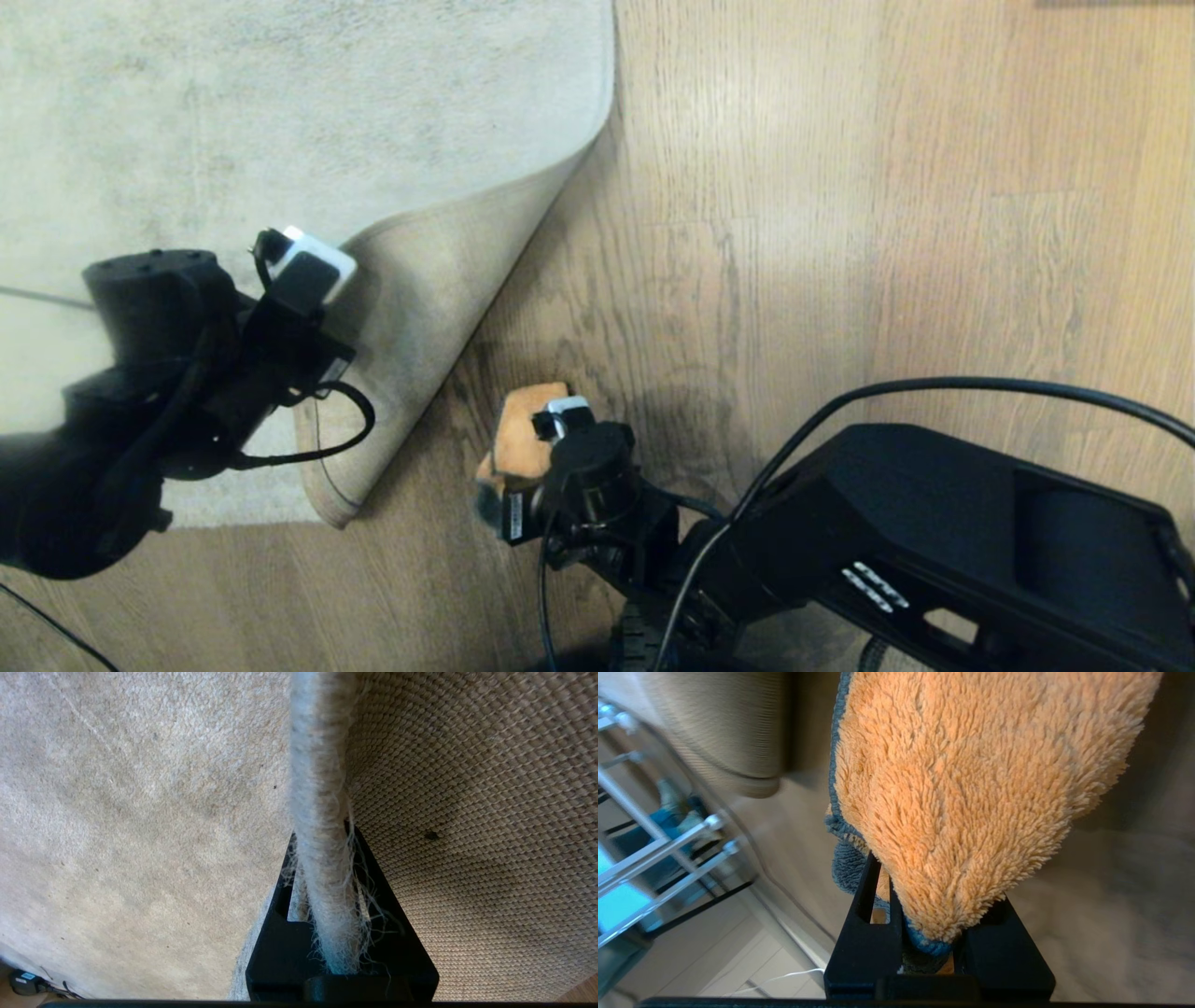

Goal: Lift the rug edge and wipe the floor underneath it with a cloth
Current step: Wipe the floor under the carpet with a rag

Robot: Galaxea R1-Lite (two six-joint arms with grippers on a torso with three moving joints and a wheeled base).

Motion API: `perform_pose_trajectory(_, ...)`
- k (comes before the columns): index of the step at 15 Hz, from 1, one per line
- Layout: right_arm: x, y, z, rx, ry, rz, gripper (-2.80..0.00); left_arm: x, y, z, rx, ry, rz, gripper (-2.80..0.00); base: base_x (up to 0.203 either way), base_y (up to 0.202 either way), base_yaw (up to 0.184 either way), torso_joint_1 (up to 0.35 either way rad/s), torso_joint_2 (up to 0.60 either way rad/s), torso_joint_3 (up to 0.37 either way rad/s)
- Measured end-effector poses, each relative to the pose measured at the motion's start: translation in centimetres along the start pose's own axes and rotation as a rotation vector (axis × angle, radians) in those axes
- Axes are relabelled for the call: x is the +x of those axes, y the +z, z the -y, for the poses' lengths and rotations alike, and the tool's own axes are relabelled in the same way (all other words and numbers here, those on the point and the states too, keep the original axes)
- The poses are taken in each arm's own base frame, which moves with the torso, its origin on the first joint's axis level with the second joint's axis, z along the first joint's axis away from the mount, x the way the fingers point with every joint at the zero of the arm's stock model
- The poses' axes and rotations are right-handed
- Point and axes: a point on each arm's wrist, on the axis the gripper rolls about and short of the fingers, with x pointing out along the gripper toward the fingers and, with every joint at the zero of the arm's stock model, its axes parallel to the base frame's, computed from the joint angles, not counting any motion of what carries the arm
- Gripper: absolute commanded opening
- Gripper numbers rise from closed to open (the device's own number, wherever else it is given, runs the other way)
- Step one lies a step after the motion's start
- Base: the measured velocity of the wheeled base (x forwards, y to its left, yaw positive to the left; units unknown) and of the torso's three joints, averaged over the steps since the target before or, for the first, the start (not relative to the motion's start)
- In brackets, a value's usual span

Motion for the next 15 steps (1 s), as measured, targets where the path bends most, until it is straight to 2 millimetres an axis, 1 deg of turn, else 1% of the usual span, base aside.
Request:
perform_pose_trajectory(2,-0.4,-0.6,0.9,0.002,-0.013,0.003,-2.8,0.0,0.0,0.0,0.002,0.0,-0.001,-2.8,0.0,0.0,0.0,0.0,0.0,0.0)
perform_pose_trajectory(4,-0.8,-1.0,2.2,0.006,-0.039,-0.002,-2.8,0.0,0.0,0.0,0.002,0.001,-0.002,-2.8,0.0,0.0,0.0,0.0,0.0,0.0)
perform_pose_trajectory(6,-1.2,-1.0,3.5,0.012,-0.064,0.001,-2.8,0.0,0.0,0.0,0.002,0.001,-0.002,-2.8,0.0,0.0,0.0,0.0,0.0,0.0)
perform_pose_trajectory(8,-1.6,-0.6,5.2,0.008,-0.103,0.0,-2.8,0.0,0.0,0.0,0.002,0.0,-0.001,-2.8,0.0,0.0,0.0,0.0,0.0,0.0)
perform_pose_trajectory(10,-2.0,0.2,7.0,-0.001,-0.143,0.013,-2.8,0.0,0.0,0.0,0.002,0.0,-0.001,-2.8,0.0,0.0,0.0,0.0,0.0,0.0)
perform_pose_trajectory(11,-2.3,0.9,7.9,-0.001,-0.162,0.027,-2.8,0.0,0.0,0.0,0.002,0.0,-0.001,-2.8,0.0,0.0,0.0,0.0,0.0,0.0)
perform_pose_trajectory(12,-2.6,1.7,8.5,0.003,-0.171,0.039,-2.8,0.0,0.0,0.0,0.002,-0.001,-0.001,-2.8,0.0,0.0,0.0,0.0,0.0,0.0)
perform_pose_trajectory(15,-3.7,3.8,8.6,0.008,-0.177,0.065,-2.8,0.0,0.0,0.0,0.001,-0.002,0.0,-2.8,0.0,0.0,0.0,0.0,0.0,0.0)
